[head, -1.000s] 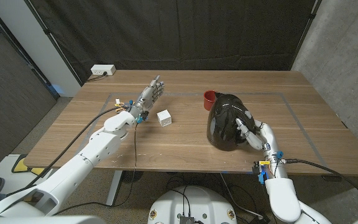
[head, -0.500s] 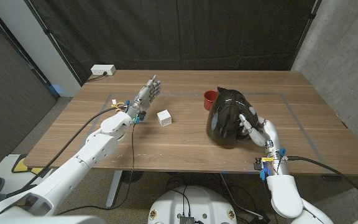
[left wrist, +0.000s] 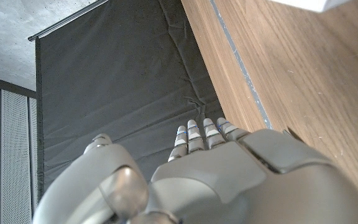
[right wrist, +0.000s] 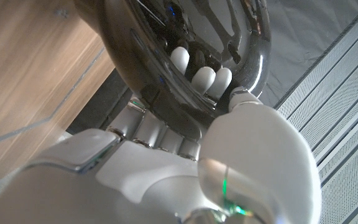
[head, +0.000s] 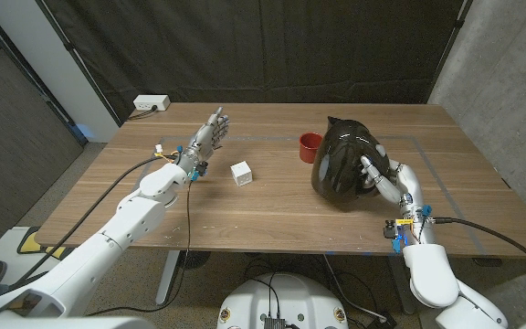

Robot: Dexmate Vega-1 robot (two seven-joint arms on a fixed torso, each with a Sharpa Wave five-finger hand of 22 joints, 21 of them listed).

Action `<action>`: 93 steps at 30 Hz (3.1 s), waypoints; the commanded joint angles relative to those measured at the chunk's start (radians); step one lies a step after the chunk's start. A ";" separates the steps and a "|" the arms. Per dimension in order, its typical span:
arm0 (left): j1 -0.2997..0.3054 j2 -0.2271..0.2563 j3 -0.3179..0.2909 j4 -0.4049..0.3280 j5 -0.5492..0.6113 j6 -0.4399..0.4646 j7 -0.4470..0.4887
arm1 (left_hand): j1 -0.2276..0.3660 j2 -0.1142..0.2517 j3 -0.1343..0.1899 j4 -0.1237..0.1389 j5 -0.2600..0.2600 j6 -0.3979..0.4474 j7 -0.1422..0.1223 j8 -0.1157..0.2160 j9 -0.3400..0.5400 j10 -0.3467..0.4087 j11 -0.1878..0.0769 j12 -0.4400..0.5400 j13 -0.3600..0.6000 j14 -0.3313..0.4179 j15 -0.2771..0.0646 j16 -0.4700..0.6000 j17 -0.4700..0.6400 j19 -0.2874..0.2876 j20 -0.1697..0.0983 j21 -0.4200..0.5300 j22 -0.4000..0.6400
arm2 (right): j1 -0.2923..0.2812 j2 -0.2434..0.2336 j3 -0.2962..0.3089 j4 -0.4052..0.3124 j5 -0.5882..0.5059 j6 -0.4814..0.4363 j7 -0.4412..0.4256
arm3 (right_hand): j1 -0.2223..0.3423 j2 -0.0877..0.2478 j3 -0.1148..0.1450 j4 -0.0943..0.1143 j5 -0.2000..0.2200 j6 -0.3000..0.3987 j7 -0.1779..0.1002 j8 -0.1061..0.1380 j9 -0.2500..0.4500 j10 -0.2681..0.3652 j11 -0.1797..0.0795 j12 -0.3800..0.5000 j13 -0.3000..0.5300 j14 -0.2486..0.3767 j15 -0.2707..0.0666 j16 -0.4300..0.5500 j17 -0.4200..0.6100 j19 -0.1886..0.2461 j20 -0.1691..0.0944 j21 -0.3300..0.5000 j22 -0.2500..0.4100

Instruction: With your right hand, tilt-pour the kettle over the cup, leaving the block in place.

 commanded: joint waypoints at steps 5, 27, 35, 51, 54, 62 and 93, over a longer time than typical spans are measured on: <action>-0.015 0.010 0.002 0.012 0.005 -0.015 -0.029 | 0.003 0.006 -0.003 0.001 -0.001 0.015 0.002 0.002 0.002 0.008 0.000 -0.004 0.004 0.009 0.003 -0.001 0.005 -0.005 0.002 0.005 0.003 | -0.024 -0.051 0.129 -0.081 0.103 -0.106 0.117 | -0.138 0.121 0.034 0.004 -0.009 0.012 0.000 0.007 0.004 0.014 0.000 -0.005 0.030 0.017 -0.096 0.008 0.004 -0.005 -0.156 0.032 -0.004; -0.027 0.005 -0.002 0.037 0.010 -0.040 -0.042 | 0.016 0.016 -0.004 -0.003 -0.006 0.019 0.004 0.001 0.002 0.011 0.012 -0.004 0.004 0.015 0.005 -0.001 0.004 0.005 -0.017 0.009 0.003 | 0.036 -0.098 0.203 -0.112 0.144 -0.215 0.223 | -0.152 0.121 0.059 -0.025 -0.015 0.020 0.002 0.017 0.011 0.080 0.003 -0.005 0.049 0.063 -0.095 0.026 -0.024 0.012 -0.157 0.090 -0.027; -0.016 0.012 -0.005 0.038 0.002 -0.038 -0.049 | 0.022 0.018 -0.008 -0.005 -0.010 0.024 0.019 0.001 0.002 0.023 0.034 -0.001 0.004 0.032 0.018 0.003 0.004 0.023 -0.043 0.013 0.002 | 0.082 -0.145 0.215 -0.136 0.154 -0.317 0.268 | -0.145 0.117 0.071 -0.048 -0.020 0.033 0.008 0.020 0.004 0.082 0.008 -0.005 0.070 0.071 -0.094 0.034 -0.034 0.019 -0.156 0.111 -0.043; 0.035 0.013 -0.025 0.036 -0.022 -0.061 -0.038 | 0.025 0.019 -0.011 -0.006 -0.013 0.026 0.016 0.001 0.002 0.023 0.026 -0.002 0.004 0.032 0.014 0.001 0.004 0.017 -0.028 0.010 0.002 | 0.164 -0.216 0.230 -0.155 0.200 -0.411 0.334 | -0.144 0.118 0.068 -0.074 -0.027 0.063 0.019 0.036 0.013 0.126 0.009 0.025 0.106 0.121 -0.094 0.070 -0.057 0.049 -0.157 0.141 -0.067; 0.040 0.012 -0.029 0.038 -0.023 -0.067 -0.035 | 0.026 0.019 -0.012 -0.006 -0.013 0.027 0.015 0.001 0.002 0.022 0.026 -0.003 0.004 0.033 0.013 0.001 0.004 0.015 -0.026 0.009 0.002 | 0.168 -0.233 0.237 -0.169 0.203 -0.443 0.346 | -0.141 0.120 0.073 -0.080 -0.028 0.066 0.019 0.037 0.013 0.134 0.010 0.029 0.107 0.132 -0.096 0.075 -0.062 0.059 -0.157 0.148 -0.072; 0.033 0.015 -0.029 0.042 -0.020 -0.074 -0.045 | 0.026 0.020 -0.013 -0.006 -0.014 0.030 0.014 0.001 0.002 0.023 0.023 -0.003 0.004 0.033 0.012 0.001 0.004 0.014 -0.025 0.008 0.002 | 0.194 -0.293 0.254 -0.198 0.218 -0.542 0.396 | -0.146 0.119 0.086 -0.084 -0.030 0.069 0.017 0.047 0.025 0.136 0.008 0.052 0.120 0.146 -0.095 0.083 -0.060 0.079 -0.157 0.162 -0.088; -0.037 -0.006 0.002 0.107 -0.021 -0.077 -0.126 | 0.030 0.024 -0.020 -0.006 -0.019 0.032 0.012 0.000 0.002 0.023 0.019 -0.005 0.004 0.025 0.008 -0.003 0.004 0.009 -0.024 0.005 0.002 | 0.338 -0.477 0.217 -0.280 0.268 -0.860 0.489 | -0.155 0.111 0.107 -0.107 -0.033 0.075 0.015 0.063 0.044 0.121 0.005 0.128 0.132 0.169 -0.095 0.096 -0.070 0.098 -0.156 0.188 -0.131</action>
